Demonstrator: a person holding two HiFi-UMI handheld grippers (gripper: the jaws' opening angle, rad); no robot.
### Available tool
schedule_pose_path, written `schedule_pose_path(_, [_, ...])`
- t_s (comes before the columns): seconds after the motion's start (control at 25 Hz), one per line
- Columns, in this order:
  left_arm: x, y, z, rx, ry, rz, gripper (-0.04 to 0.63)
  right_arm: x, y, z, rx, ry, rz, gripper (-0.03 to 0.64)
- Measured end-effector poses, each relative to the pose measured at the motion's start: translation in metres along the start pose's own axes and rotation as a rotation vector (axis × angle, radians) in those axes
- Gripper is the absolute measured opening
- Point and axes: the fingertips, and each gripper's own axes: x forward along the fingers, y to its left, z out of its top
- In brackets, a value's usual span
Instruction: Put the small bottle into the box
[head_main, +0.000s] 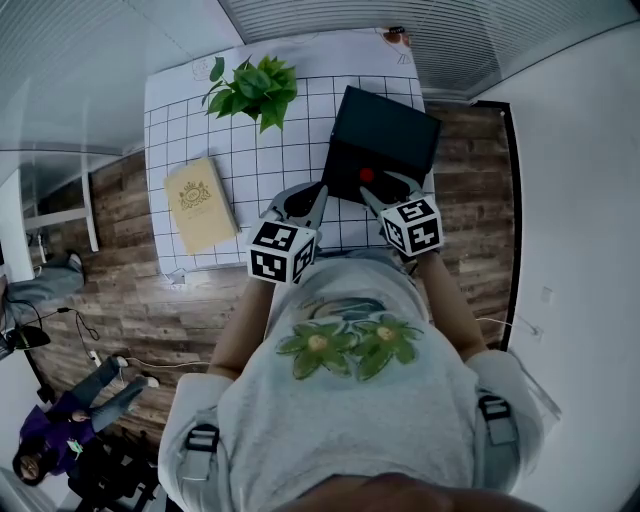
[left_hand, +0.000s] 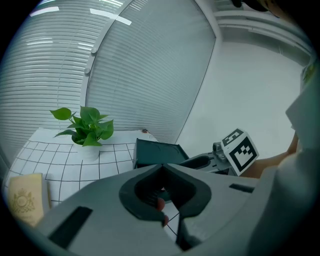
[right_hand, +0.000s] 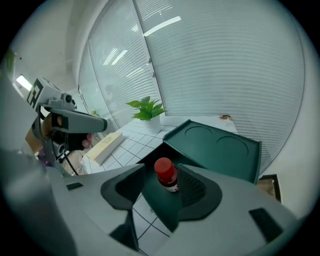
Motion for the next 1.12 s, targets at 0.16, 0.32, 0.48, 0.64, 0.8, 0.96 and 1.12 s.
schedule_pose_path(0.16, [0.000,-0.004,-0.001,0.009,-0.003,-0.003,0.008,-0.016,0.003,0.008,0.053,-0.060,-0.014,0.146])
schedule_pose_path(0.32, [-0.004,-0.010,-0.002,0.015,-0.007,-0.008,0.008,-0.035,0.007,0.015,0.082,-0.130,-0.046,0.058])
schedule_pose_path(0.48, [-0.006,-0.015,-0.003,0.020,-0.012,-0.013,0.008,-0.049,0.010,0.018,0.119,-0.186,-0.062,0.014])
schedule_pose_path(0.64, [-0.009,-0.019,-0.005,0.024,-0.012,-0.017,0.008,-0.056,0.016,0.023,0.138,-0.225,-0.059,0.008])
schedule_pose_path(0.8, [-0.012,-0.023,-0.007,0.027,-0.018,-0.024,0.008,-0.058,0.024,0.022,0.087,-0.220,-0.061,0.008])
schedule_pose_path(0.96, [-0.016,-0.026,-0.009,0.028,-0.022,-0.024,0.008,-0.061,0.028,0.019,0.054,-0.211,-0.073,0.008])
schedule_pose_path(1.12, [-0.020,-0.028,-0.012,0.026,-0.025,-0.023,0.008,-0.064,0.027,0.018,0.047,-0.216,-0.086,0.008])
